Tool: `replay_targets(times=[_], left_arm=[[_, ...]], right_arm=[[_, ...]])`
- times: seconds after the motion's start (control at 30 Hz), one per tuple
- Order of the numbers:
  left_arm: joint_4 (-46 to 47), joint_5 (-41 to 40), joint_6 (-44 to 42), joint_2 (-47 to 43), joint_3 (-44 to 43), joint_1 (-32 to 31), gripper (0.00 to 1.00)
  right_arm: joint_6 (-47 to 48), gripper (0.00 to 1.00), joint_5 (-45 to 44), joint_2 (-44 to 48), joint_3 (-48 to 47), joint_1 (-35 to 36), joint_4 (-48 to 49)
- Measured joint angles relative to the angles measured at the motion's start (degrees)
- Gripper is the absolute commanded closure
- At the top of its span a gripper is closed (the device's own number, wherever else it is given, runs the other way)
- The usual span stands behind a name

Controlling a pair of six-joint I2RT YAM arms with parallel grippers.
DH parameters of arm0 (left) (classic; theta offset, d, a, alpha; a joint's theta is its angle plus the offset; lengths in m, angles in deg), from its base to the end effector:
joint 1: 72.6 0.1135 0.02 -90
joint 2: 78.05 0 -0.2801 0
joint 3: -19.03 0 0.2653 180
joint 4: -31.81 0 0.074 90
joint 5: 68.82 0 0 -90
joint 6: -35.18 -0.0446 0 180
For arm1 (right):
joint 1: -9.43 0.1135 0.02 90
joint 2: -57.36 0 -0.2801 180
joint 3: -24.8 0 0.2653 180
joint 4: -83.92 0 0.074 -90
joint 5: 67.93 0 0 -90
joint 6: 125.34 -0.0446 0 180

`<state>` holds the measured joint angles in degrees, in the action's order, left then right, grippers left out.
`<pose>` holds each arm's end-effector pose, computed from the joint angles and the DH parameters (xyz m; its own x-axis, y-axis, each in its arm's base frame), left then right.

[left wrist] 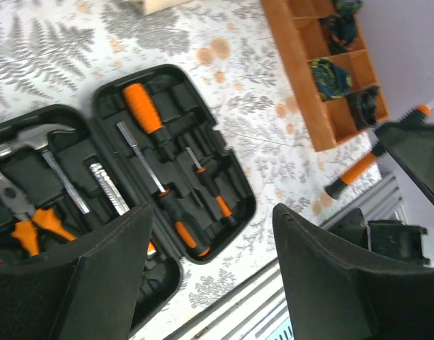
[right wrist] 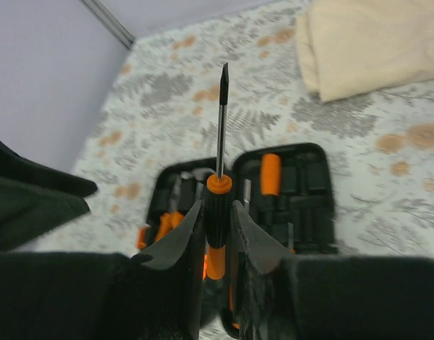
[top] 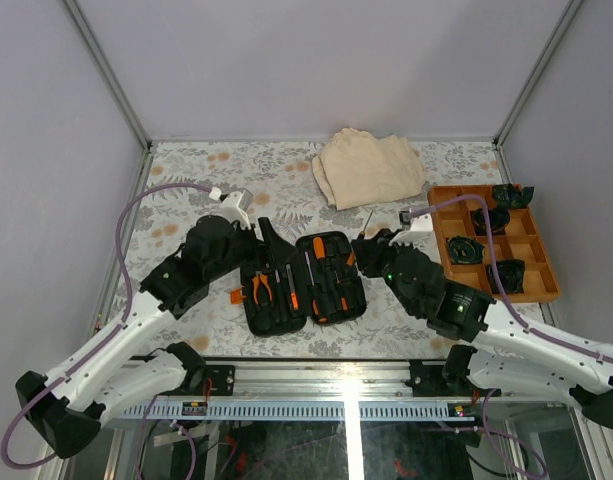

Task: Sort the tools into containers
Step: Place the screwdriver in the storage box.

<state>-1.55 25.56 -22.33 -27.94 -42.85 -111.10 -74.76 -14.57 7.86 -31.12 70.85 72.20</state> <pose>0.1624 -0.1335 0.3389 -0.6062 -0.2022 -0.7692 0.4157 0.7439 -0.5232 0.1243 0.1726 0.3460 -0.3011 0.5124 -0.8042 -0.2967 0.7512 0.5897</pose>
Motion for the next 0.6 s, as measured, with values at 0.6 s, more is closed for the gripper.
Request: replay_targets(times=[0.6], left_arm=[[-8.52,-2.56,-5.42,4.87,-0.22,10.97,0.32]], right_arm=[[8.48,1.0,20.92,-19.85,-13.51,-11.72,-26.88]])
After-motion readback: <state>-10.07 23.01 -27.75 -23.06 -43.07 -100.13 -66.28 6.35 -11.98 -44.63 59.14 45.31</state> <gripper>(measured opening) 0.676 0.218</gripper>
